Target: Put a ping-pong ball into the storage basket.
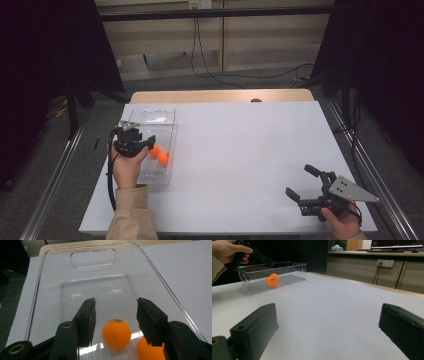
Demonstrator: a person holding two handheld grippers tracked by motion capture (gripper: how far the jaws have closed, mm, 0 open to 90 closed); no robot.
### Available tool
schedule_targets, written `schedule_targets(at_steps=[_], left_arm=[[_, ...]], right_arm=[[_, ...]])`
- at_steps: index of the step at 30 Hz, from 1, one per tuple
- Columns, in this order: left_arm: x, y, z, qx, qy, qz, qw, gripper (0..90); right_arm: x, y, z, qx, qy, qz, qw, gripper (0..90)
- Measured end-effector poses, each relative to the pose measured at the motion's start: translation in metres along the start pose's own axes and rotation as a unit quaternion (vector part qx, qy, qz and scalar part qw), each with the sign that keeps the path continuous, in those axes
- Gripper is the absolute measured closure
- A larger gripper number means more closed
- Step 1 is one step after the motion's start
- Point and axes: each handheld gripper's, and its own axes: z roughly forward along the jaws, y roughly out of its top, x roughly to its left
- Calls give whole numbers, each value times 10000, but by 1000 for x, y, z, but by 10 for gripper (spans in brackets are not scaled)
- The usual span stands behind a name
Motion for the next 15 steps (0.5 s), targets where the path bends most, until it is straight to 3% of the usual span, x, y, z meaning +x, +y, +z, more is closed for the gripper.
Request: schedule_targets(at_steps=[15], left_arm=[[-4,1,-1,-78,-52,-1,10000,425]], right_arm=[[-1,0,0,-9,-7,-2,10000,14]])
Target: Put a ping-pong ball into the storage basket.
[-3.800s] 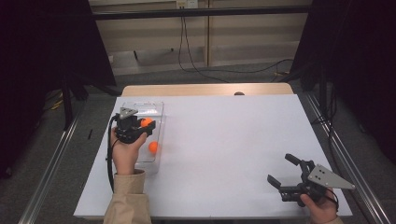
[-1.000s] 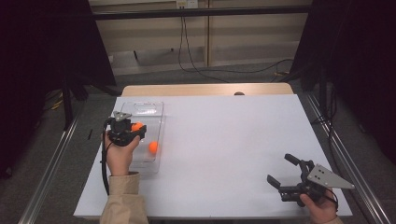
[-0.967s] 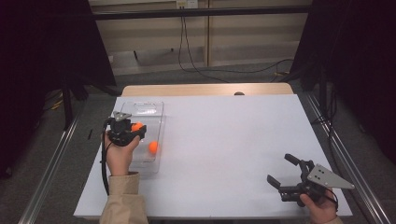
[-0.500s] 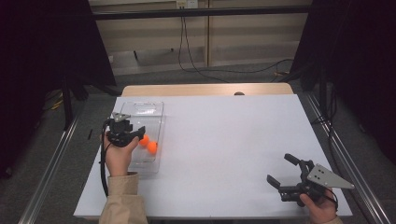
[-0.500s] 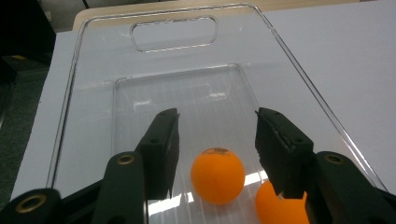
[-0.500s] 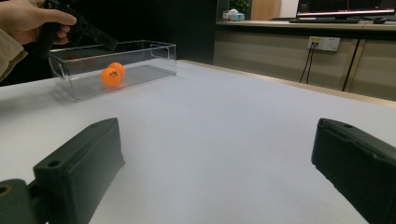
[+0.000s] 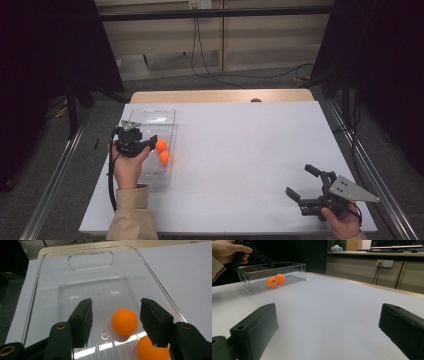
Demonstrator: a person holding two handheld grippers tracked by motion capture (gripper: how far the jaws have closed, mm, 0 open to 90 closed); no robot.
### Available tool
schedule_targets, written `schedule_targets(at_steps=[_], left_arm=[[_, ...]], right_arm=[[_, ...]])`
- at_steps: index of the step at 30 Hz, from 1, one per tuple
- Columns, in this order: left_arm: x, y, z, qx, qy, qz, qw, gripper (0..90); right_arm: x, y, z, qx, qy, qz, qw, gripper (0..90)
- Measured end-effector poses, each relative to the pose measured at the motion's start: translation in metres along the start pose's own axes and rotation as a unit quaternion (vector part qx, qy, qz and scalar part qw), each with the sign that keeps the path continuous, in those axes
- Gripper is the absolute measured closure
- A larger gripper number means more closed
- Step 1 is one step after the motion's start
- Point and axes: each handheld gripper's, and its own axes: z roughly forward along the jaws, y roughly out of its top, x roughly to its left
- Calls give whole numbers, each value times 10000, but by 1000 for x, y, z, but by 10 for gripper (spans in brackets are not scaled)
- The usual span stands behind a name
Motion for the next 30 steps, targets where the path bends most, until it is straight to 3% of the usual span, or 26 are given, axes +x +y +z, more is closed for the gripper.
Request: schedule_targets(at_steps=[18,30], left_arm=[[-1,3,-5,-200,-74,-179,9996,206],[-6,4,-9,-246,-165,-173,9994,94]], right_arm=[[1,0,1,17,12,-10,10000,14],[2,1,2,13,45,-4,10000,14]])
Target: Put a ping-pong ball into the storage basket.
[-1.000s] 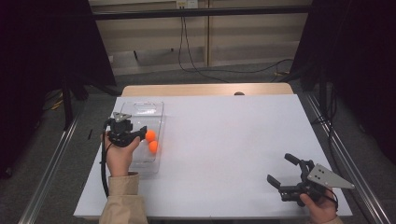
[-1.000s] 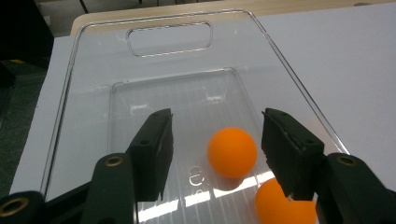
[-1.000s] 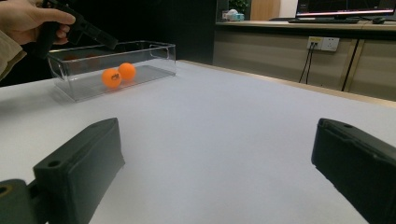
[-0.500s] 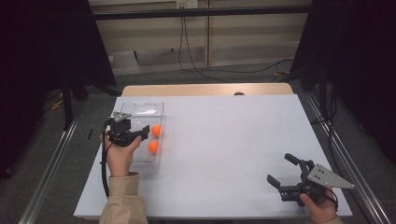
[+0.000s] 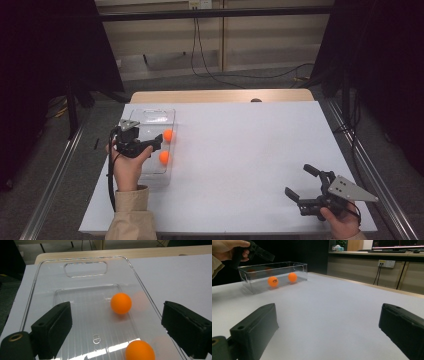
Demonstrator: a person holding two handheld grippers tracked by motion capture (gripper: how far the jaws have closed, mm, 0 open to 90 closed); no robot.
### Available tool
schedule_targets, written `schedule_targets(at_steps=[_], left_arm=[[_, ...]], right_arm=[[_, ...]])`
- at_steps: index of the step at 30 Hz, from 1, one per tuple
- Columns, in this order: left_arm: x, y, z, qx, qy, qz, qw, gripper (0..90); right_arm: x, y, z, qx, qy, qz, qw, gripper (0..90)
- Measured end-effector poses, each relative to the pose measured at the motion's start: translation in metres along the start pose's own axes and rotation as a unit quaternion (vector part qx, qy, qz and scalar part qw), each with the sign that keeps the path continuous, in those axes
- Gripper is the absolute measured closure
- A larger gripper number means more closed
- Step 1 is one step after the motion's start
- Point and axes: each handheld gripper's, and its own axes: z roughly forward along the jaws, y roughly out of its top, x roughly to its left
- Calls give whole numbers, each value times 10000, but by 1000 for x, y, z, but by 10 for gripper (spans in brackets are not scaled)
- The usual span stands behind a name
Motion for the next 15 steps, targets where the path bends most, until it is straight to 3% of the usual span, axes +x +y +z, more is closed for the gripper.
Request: schedule_targets(at_steps=[6,15], left_arm=[[-3,-1,-2,-77,-251,24,9997,50],[-6,-2,-4,-119,-366,76,9992,51]], right_arm=[[-1,0,-1,-16,-29,35,10000,14],[-1,1,-1,-27,-33,17,10000,14]])
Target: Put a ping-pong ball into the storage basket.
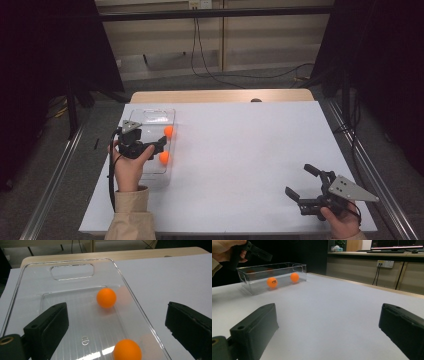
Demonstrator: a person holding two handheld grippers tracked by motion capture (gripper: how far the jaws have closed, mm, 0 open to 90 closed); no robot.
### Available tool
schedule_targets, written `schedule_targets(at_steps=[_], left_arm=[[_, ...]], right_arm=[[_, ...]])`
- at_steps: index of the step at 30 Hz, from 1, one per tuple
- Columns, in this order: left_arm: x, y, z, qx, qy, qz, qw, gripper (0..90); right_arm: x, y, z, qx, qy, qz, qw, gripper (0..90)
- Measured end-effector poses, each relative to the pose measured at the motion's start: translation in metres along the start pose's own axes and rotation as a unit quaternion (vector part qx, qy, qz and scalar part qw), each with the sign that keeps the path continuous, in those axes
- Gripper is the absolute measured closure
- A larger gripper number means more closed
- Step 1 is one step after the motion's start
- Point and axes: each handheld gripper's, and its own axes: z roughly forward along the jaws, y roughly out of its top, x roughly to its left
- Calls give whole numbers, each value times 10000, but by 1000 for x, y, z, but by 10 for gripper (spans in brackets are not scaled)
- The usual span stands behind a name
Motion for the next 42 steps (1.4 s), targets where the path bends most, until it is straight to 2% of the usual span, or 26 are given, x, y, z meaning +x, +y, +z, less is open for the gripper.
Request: schedule_targets(at_steps=[12,20,21,23,27,30,33,37,42], left_arm=[[-1,-9,-4,-50,-186,15,9998,50],[-3,-12,-11,-209,-314,50,9993,47],[-4,-12,-12,-237,-343,-2,9991,48],[-5,-13,-13,-288,-325,56,9990,47],[-7,-14,-17,-412,-384,-35,9984,47],[-7,-15,-20,-425,-395,31,9983,43],[-8,-17,-21,-473,-474,-12,9978,40],[-11,-20,-23,-536,-420,81,9976,40],[-13,-22,-25,-528,-543,141,9970,40]], right_arm=[[0,0,-1,-1,-27,36,10000,14],[0,0,-2,-7,-27,31,10000,14],[0,0,-2,-13,-29,21,10000,14],[-1,0,-2,-8,-30,25,10000,14],[-1,0,-2,-13,-34,21,10000,14],[-1,0,-2,-15,-36,15,10000,14],[-1,0,-2,-16,-46,19,10000,14],[-1,0,-2,-12,-50,13,10000,14],[-1,0,-2,-21,-40,3,10000,14]])
